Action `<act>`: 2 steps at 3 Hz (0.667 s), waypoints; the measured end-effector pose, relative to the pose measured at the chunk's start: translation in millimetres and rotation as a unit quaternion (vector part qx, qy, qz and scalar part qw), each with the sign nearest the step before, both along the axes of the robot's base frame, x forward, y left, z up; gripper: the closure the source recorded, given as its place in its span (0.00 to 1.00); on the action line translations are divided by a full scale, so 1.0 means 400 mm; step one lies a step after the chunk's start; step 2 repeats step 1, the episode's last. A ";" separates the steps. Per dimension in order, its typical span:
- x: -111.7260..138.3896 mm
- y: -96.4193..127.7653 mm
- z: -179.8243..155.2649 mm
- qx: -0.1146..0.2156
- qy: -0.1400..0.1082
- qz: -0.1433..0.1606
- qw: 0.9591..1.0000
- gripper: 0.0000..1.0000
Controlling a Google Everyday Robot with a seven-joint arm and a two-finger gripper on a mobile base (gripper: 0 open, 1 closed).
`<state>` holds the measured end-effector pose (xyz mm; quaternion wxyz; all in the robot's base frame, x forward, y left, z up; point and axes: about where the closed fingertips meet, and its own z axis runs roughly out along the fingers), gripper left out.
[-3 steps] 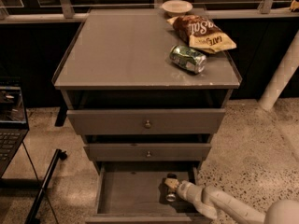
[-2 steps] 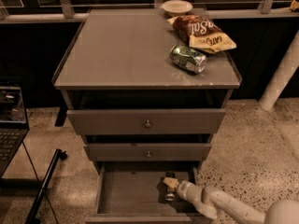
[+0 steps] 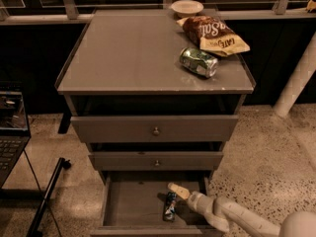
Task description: Place redbull can into bottom drawer
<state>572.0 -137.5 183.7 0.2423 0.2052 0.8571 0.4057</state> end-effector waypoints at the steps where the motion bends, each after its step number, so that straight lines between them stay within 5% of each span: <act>1: 0.000 0.000 0.000 0.000 0.000 0.000 1.000 0.00; 2: 0.000 0.000 0.000 0.000 0.000 0.000 1.000 0.00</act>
Offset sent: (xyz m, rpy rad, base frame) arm 0.0000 0.0000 0.0000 0.0000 0.0000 0.0000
